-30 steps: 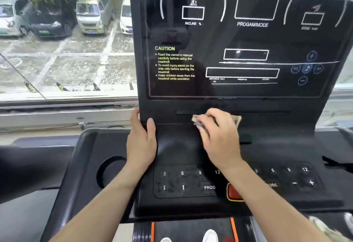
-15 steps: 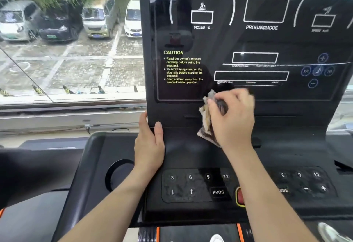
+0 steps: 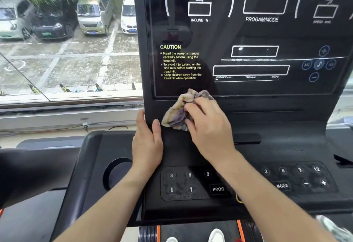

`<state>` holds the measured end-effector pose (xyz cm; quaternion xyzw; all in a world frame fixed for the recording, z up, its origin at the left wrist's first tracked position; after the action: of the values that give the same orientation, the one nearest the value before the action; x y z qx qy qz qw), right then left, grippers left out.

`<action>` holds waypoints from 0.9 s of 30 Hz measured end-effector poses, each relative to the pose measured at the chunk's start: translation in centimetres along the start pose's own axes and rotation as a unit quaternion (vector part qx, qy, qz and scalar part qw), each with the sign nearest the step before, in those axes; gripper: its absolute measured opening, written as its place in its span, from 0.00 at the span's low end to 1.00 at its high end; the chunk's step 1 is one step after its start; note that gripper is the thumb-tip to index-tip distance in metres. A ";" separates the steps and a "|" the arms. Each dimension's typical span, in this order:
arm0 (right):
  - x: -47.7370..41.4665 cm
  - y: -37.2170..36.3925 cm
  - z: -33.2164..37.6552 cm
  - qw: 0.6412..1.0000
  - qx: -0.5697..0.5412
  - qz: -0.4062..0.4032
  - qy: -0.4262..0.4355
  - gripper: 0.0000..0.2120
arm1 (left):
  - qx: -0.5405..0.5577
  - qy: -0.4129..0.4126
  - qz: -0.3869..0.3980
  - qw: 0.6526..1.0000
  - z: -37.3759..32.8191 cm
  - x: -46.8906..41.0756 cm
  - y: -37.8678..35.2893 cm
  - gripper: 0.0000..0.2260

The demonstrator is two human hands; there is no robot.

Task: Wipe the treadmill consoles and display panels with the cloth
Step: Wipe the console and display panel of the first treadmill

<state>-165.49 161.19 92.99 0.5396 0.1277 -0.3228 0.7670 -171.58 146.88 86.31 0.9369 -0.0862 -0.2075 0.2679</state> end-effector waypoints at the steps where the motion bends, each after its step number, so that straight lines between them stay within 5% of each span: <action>1: -0.3 0.1 -0.3 1.000 0.017 -0.010 0.024 0.07 | 0.000 -0.001 0.001 1.000 -0.1 0.0 0.0 0.21; 8: -0.6 0.2 -1.6 0.991 0.037 -0.041 0.120 0.08 | 0.001 -0.004 -0.002 1.000 0.1 0.3 0.0 0.22; 17: -0.2 3.6 -5.4 0.989 0.129 -0.013 -0.067 0.11 | -0.002 0.014 0.011 1.000 0.1 0.3 -0.1 0.22; 21: 0.3 0.9 -0.4 0.988 0.143 0.052 -0.032 0.22 | -0.011 0.004 0.009 1.000 0.1 0.2 0.0 0.21; 27: -0.6 -0.7 0.9 0.992 0.109 0.022 0.062 0.07 | -0.008 -0.005 0.004 1.000 0.1 0.3 0.0 0.22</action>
<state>-166.50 160.45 93.16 0.6417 0.1269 -0.2834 0.7013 -171.38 146.69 86.11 0.9334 -0.0899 -0.2113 0.2759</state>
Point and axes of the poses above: each hand's wrist, its own x-axis away from the middle knuckle, its own y-axis out of the back of the hand, z = x × y, the point moved 4 cm from there along -x, towards the middle knuckle, and after that the axes turned 14 degrees about -y, right-handed, at the moved point
